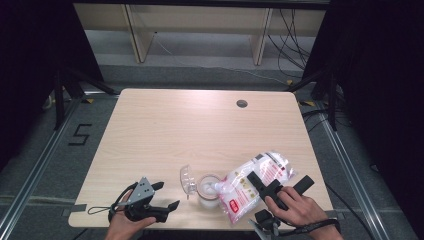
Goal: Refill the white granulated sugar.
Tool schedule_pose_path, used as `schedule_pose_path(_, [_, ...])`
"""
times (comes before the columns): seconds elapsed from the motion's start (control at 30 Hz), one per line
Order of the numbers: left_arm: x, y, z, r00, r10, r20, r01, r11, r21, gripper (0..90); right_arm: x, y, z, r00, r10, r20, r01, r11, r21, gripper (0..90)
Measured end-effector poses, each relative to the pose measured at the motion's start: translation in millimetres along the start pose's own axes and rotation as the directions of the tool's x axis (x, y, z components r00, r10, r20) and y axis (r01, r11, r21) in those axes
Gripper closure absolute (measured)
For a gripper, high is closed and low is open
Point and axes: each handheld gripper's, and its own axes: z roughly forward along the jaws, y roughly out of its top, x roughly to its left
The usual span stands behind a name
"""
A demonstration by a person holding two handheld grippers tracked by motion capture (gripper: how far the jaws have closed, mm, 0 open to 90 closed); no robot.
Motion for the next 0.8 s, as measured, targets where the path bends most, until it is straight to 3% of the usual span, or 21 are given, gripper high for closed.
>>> schedule_pose_path(0.4, [-2.1,-0.2,0.1,0.9996,-0.027,0.004,0.027,0.9996,-0.005,16.9,3.3,-1.5,4.1,0.9991,0.043,-0.006,-0.043,0.999,-0.023,77.8])
schedule_pose_path(0.47, [-0.8,0.4,0.1,1.0000,-0.004,0.006,0.004,1.0000,-0.009,16.9,4.9,-1.6,5.1,0.9986,0.052,-0.007,-0.053,0.998,-0.027,77.8])
schedule_pose_path(0.6, [-0.2,0.3,-0.1,1.0000,0.005,0.006,-0.005,1.0000,0.000,16.9,4.6,-3.9,5.1,0.9981,0.061,0.005,-0.061,0.997,-0.045,77.9])
schedule_pose_path(0.63, [-0.1,0.4,0.0,1.0000,0.007,0.007,-0.007,1.0000,0.001,16.9,5.1,-4.6,4.5,0.9970,0.077,-0.003,-0.077,0.996,-0.045,78.0])
schedule_pose_path(0.67, [-1.8,-0.2,0.3,0.9997,-0.022,0.004,0.022,0.9997,0.000,16.9,7.1,-4.3,2.8,0.9916,0.130,0.000,-0.130,0.991,-0.038,78.0])
schedule_pose_path(0.7, [-2.3,-0.1,-0.1,0.9998,-0.021,-0.002,0.021,0.9998,0.004,16.9,5.2,-5.1,3.8,0.9938,0.111,0.001,-0.111,0.992,-0.055,78.0])
schedule_pose_path(0.8, [-1.5,-0.3,0.7,0.9998,-0.019,0.006,0.019,0.9998,0.001,16.9,4.9,-4.5,3.2,0.9920,0.126,0.002,-0.126,0.991,-0.054,78.1])
